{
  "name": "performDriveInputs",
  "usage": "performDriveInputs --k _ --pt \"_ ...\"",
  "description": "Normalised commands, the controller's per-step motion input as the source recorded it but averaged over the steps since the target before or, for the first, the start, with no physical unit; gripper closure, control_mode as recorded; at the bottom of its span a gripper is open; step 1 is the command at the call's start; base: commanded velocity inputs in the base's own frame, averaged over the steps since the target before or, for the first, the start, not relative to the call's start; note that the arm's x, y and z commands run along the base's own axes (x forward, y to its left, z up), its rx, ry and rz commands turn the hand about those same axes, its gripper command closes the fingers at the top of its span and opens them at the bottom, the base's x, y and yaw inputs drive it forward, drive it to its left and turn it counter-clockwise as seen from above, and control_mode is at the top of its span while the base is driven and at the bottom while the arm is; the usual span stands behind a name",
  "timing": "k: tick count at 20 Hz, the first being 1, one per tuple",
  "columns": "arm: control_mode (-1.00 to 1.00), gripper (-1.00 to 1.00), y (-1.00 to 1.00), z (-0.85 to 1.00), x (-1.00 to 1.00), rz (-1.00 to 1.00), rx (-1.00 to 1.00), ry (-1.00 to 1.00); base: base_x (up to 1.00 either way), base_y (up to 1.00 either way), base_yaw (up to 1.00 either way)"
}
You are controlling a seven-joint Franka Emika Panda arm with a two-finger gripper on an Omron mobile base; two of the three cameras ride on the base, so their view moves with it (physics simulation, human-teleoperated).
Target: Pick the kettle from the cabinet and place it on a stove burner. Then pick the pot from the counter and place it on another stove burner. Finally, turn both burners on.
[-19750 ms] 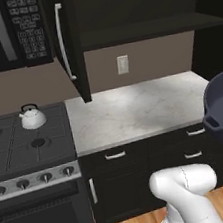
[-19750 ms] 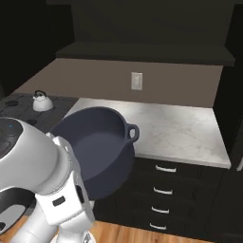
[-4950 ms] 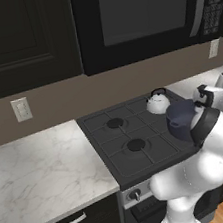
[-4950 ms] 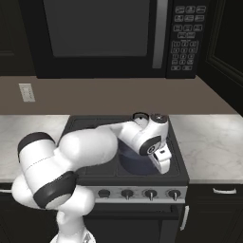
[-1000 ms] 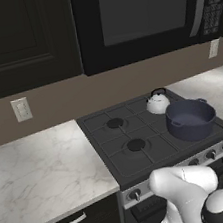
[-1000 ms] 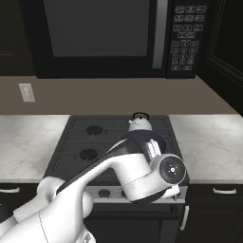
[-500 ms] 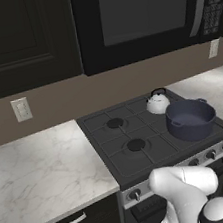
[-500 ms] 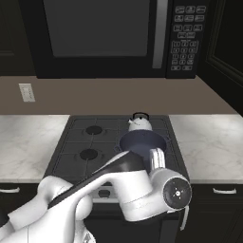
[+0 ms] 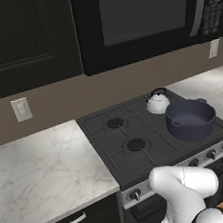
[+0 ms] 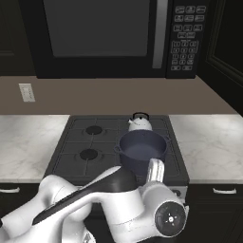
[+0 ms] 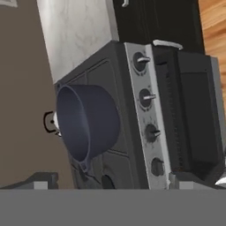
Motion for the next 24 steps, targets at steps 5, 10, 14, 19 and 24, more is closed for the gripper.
performDriveInputs --k 5,10,14,19,24 --pt "-1.0 -1.0 0.33 0.0 -0.02 -0.14 0.16 0.0 0.0 0.0 0.0" --pt "-1.0 -1.0 0.23 0.0 0.0 -0.14 0.16 0.0 0.0 0.0 0.0" --pt "-1.0 -1.0 0.0 0.0 0.0 -0.1 0.19 0.0 0.0 0.0 0.0" --pt "-1.0 -1.0 0.0 -0.03 0.0 -0.1 0.21 0.0 0.0 0.0 0.0" --pt "-1.0 -1.0 0.0 -0.11 0.0 -0.08 0.22 0.0 0.0 0.0 0.0"
